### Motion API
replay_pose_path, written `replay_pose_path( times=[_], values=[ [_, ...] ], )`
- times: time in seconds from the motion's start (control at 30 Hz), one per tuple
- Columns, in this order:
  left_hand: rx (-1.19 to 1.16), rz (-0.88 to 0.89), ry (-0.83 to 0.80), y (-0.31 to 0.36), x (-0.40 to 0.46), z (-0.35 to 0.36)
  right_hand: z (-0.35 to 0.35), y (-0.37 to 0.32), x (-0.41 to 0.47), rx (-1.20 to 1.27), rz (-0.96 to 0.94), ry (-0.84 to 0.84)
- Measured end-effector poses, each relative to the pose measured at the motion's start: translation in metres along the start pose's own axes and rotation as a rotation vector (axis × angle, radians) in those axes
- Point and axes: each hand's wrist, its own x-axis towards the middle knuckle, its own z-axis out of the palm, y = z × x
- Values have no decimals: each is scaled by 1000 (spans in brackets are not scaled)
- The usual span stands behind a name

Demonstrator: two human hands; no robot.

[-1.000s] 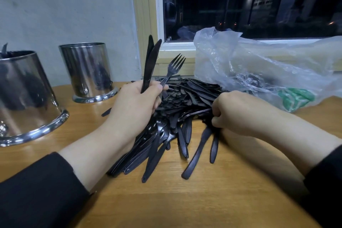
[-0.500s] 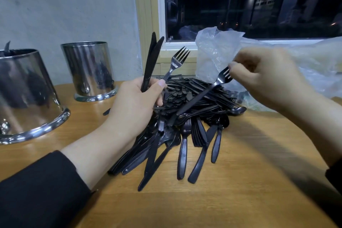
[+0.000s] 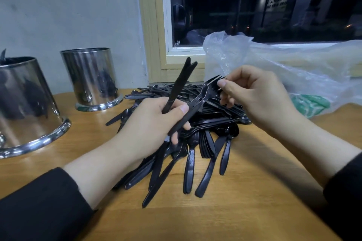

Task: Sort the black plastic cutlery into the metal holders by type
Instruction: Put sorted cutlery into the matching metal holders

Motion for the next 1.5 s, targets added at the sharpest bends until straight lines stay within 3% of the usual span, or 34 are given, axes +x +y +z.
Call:
replay_pose_path(
  times=[0.33, 0.5, 0.6, 0.7, 0.8, 1.0, 1.3, 1.5],
  values=[
    [-111, 18, -167, 2, -1, 0, 4, 2, 0, 70, 49, 59],
    [-118, 13, -135, 2, -1, -1, 9, 3, -4, 43, 51, -70],
    [-149, 28, -81, 3, 1, 0, 11, 8, -2, 72, 58, 29],
    [-172, 1, -15, 1, 4, -4, 6, 29, 6, -263, 22, 97],
    [-197, -27, 49, -1, 6, -4, 5, 46, 9, -645, 5, -60],
    [-249, -37, 136, 0, 8, -2, 21, 60, 16, -858, 5, -175],
    [-219, -39, 136, 0, 8, -3, 20, 63, 18, -849, -10, -131],
    [-124, 1, 205, 1, 10, -6, 10, 44, 18, -661, -103, 155]
  ],
)
